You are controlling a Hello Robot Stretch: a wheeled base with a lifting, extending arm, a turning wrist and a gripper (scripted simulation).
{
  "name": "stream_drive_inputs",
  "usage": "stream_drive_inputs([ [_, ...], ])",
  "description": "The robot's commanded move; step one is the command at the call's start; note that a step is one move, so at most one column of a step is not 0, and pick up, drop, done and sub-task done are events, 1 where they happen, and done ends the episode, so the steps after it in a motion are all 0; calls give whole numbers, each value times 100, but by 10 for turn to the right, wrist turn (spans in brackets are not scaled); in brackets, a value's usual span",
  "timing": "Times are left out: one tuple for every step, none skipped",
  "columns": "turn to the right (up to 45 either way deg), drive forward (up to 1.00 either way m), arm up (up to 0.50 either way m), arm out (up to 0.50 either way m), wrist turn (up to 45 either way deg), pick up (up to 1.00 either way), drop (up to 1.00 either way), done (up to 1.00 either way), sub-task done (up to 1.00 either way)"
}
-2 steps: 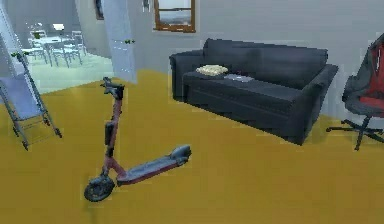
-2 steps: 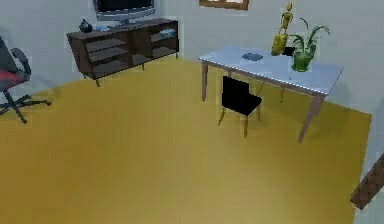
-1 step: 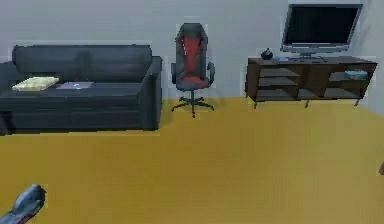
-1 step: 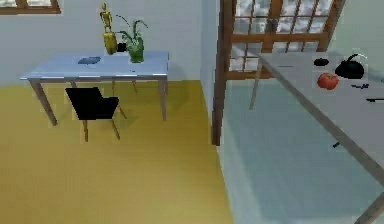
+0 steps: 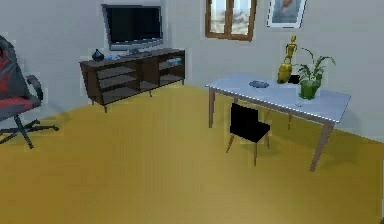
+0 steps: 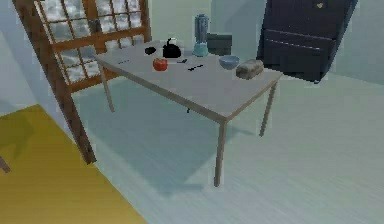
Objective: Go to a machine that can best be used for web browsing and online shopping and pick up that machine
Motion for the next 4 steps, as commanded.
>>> stream_drive_inputs([
  [120,0,0,0,0,0,0,0,0],
  [0,5,0,0,0,0,0,0,0],
  [-450,0,0,0,0,0,0,0,0],
  [-270,0,0,0,0,0,0,0,0],
])
